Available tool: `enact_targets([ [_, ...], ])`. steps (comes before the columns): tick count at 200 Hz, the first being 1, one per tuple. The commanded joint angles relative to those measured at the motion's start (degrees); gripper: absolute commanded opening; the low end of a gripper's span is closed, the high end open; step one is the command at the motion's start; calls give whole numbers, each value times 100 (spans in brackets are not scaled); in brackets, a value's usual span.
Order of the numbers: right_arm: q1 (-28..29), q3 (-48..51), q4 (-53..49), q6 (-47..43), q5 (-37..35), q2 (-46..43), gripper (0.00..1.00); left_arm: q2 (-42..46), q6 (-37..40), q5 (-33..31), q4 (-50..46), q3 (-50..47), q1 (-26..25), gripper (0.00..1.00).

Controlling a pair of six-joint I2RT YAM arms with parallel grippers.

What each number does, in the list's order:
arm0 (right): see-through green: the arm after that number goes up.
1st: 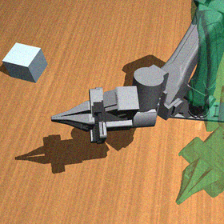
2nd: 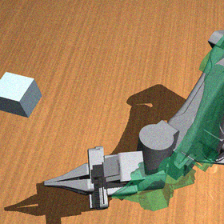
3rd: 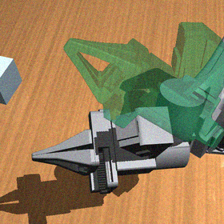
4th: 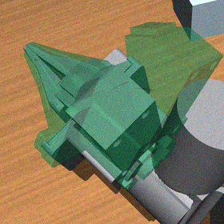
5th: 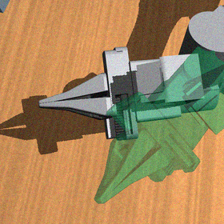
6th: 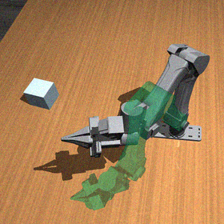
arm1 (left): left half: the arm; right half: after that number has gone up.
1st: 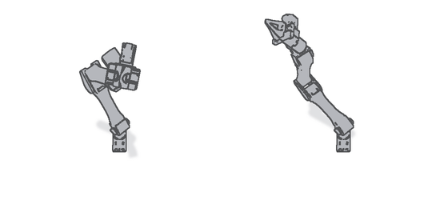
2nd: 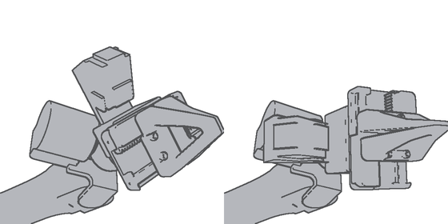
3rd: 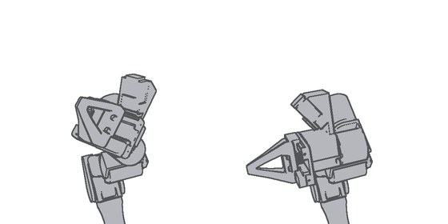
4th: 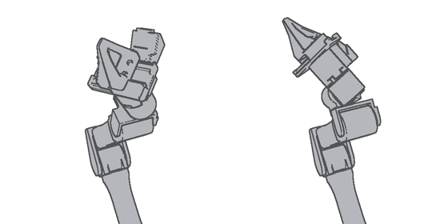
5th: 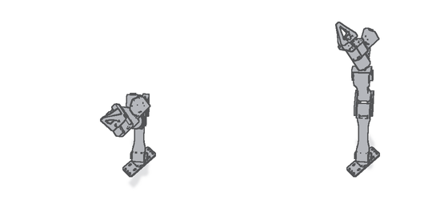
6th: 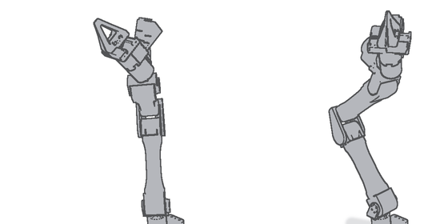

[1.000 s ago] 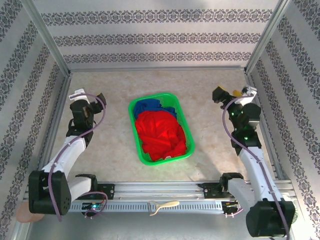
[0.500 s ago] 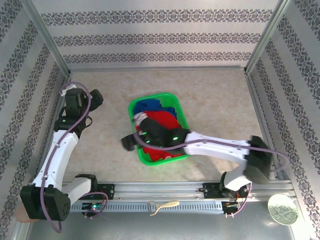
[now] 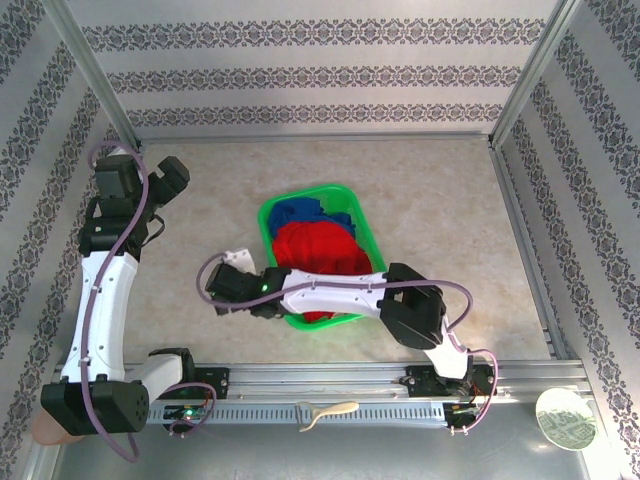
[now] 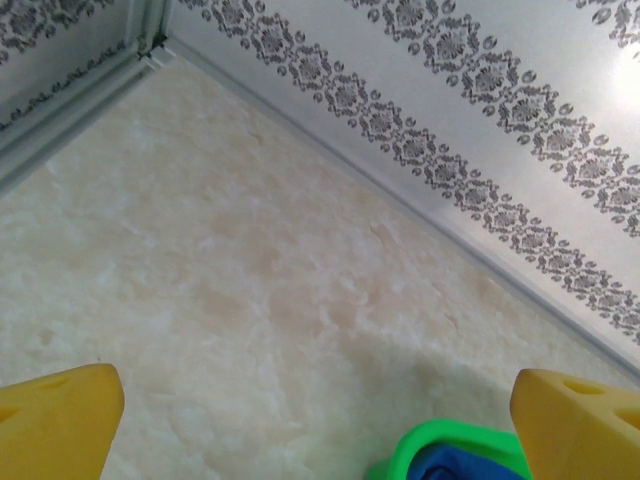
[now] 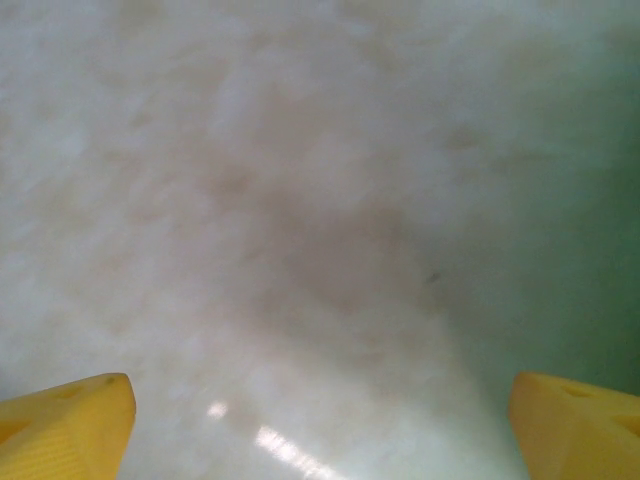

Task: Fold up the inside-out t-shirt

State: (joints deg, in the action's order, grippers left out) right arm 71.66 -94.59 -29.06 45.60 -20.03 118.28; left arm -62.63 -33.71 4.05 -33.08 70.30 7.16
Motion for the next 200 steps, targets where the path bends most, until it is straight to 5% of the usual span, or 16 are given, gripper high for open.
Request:
enact_targets([
  [1, -738, 16, -529, 186, -880, -127, 96, -11, 49, 227, -255, -21, 31, 99],
  [68, -3364, 389, -34, -1383, -979, -335, 97, 2, 112, 564, -210, -323, 31, 99],
  [113, -4904, -431, 132, -3010, 144, 162, 97, 57, 119, 803, -191, -663, 22, 99],
  [156, -4762, 251, 97, -2693, 1207, -898, 98, 33, -7, 1075, -1, -977, 18, 99],
  [200, -3877, 2453, 432, -1500, 1168, -2572, 98, 76, 46, 1350, -67, -1107, -53, 99],
])
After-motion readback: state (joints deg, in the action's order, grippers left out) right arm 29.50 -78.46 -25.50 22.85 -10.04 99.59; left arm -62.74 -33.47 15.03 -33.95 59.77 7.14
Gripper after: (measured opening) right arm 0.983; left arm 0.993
